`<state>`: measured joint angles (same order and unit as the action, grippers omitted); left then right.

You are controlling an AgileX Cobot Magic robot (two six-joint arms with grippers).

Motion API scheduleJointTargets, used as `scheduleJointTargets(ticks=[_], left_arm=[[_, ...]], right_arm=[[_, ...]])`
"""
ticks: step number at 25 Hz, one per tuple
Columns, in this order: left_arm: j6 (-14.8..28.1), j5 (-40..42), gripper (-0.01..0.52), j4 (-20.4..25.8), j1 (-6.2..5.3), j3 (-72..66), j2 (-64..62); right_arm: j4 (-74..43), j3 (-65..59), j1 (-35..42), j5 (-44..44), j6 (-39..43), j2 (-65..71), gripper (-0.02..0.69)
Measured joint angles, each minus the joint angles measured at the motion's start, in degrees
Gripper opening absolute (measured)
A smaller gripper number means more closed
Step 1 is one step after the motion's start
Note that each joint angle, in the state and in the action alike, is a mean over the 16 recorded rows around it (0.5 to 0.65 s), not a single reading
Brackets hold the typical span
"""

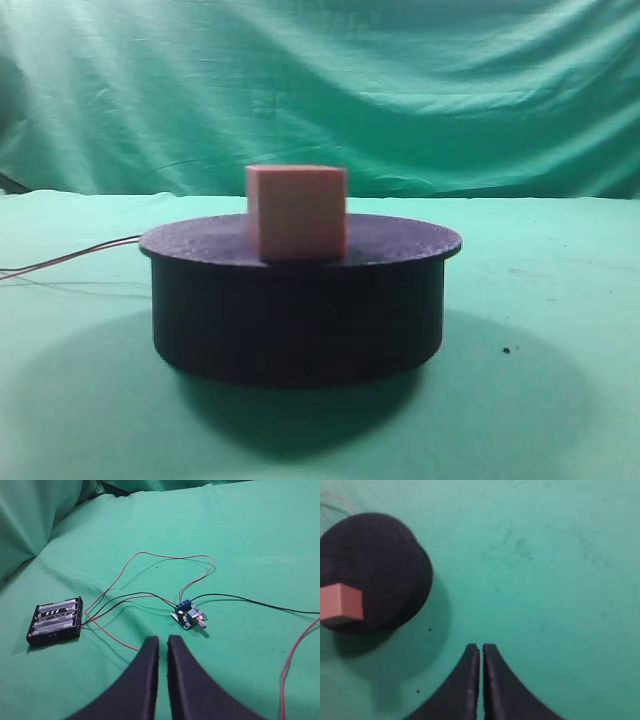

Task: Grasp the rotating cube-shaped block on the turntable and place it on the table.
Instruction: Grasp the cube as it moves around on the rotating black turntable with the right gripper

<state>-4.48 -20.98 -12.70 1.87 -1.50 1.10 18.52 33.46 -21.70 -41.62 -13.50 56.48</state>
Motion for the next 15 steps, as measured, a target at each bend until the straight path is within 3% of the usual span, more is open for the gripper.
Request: scheduleJointTargets(ticks=[5,10,15], left_arm=[[0.0,0.0,0.0,0.0,0.0,0.0,0.0],[0.0,0.0,0.0,0.0,0.0,0.0,0.0],[0.0,0.0,0.0,0.0,0.0,0.0,0.0]], right_arm=[[-6.11,7.65,-11.02,-1.17,8.24,9.59,0.066],[-9.83,14.55,-18.58,-1.59,14.97,18.28,0.236],[-9.28,20.04,-21.38,-1.94,16.65,25.79,0.407]])
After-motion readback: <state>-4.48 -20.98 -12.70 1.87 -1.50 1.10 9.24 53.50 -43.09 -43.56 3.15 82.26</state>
